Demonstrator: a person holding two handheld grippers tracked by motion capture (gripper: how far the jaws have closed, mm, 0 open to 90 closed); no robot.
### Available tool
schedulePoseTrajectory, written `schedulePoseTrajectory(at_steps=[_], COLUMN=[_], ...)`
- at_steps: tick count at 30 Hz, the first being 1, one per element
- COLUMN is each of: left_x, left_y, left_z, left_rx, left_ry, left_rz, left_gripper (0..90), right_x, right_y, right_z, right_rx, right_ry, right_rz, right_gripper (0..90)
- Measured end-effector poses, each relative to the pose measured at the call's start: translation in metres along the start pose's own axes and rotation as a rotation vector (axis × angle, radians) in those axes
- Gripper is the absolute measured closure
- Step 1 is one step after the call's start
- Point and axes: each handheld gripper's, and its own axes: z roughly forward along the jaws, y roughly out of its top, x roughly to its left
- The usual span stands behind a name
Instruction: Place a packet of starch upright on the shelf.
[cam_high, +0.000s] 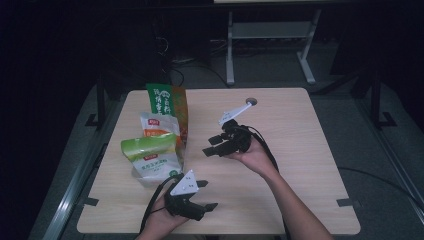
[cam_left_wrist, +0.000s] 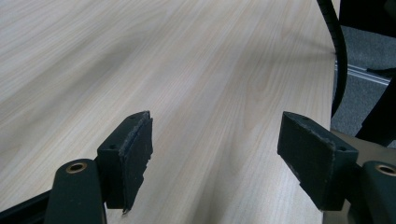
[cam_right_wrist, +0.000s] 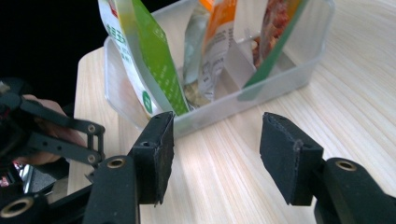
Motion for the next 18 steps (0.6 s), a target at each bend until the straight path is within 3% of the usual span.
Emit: schedulePoseTrajectory(at_steps=[18], left_x=[0.002], left_y=[0.0], left_z=[0.003], left_rx=[0.008], left_ry=[0.001], left_rz=[-0.014], left_gripper=[26.0], right_x=[-0.011], right_y=[-0.04], right_z=[-0.038], right_rx=[-0.026], right_ry=[-0.075], right_rz=[0.057], right_gripper=[38.8])
